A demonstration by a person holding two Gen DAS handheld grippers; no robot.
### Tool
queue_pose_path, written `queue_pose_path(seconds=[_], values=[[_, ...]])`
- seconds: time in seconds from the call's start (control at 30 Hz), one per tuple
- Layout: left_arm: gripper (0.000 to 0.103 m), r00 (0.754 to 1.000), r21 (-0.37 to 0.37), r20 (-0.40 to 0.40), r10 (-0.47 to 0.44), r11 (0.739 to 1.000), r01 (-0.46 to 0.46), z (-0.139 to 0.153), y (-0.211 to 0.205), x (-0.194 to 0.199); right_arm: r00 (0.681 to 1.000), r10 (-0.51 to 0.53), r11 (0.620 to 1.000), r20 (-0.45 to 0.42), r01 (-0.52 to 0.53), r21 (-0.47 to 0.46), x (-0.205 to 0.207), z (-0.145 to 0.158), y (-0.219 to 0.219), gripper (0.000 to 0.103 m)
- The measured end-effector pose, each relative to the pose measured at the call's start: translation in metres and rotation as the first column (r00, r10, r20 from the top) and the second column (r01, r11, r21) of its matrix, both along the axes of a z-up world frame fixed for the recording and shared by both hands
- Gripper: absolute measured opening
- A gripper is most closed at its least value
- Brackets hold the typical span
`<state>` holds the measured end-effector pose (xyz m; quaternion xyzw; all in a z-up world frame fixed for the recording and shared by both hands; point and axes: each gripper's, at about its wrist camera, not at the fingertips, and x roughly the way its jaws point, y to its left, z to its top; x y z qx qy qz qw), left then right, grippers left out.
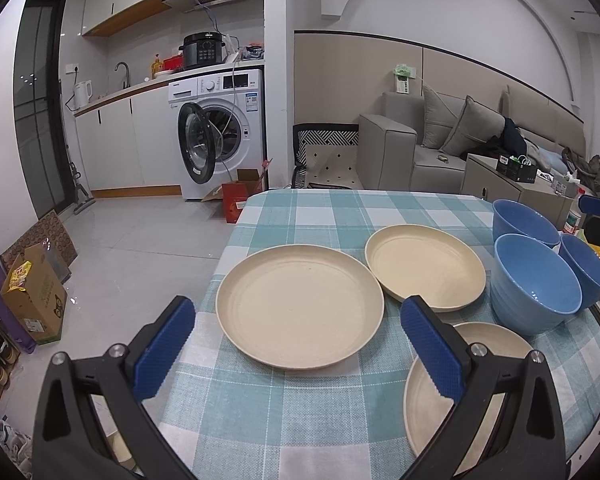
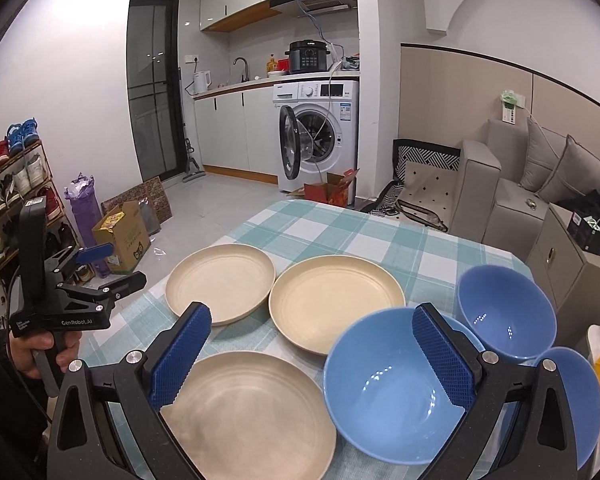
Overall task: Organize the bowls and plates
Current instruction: 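Move both tools forward toward the cream plates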
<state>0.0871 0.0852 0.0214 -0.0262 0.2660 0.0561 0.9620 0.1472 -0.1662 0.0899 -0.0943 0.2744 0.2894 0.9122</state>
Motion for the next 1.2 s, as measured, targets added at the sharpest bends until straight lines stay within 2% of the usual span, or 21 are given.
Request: queue_pose_path(seconds=[0.53,1.2], values=[[0.103,0.999,-0.011,-0.044,0.02,1.0,-0.021,-0.012,0.017,0.02,0.995,0.061,0.997,-0.085,-0.064,-0.03,0.04,-0.018,0.065,0.103],[0.103,0.996,-0.017,-0.081,0.023,1.0,-0.024,-0.021,0.039,0.043,0.984,0.076,0.995,-0.158,-0.085,-0.048,0.084,-0.038,0.111,0.103]])
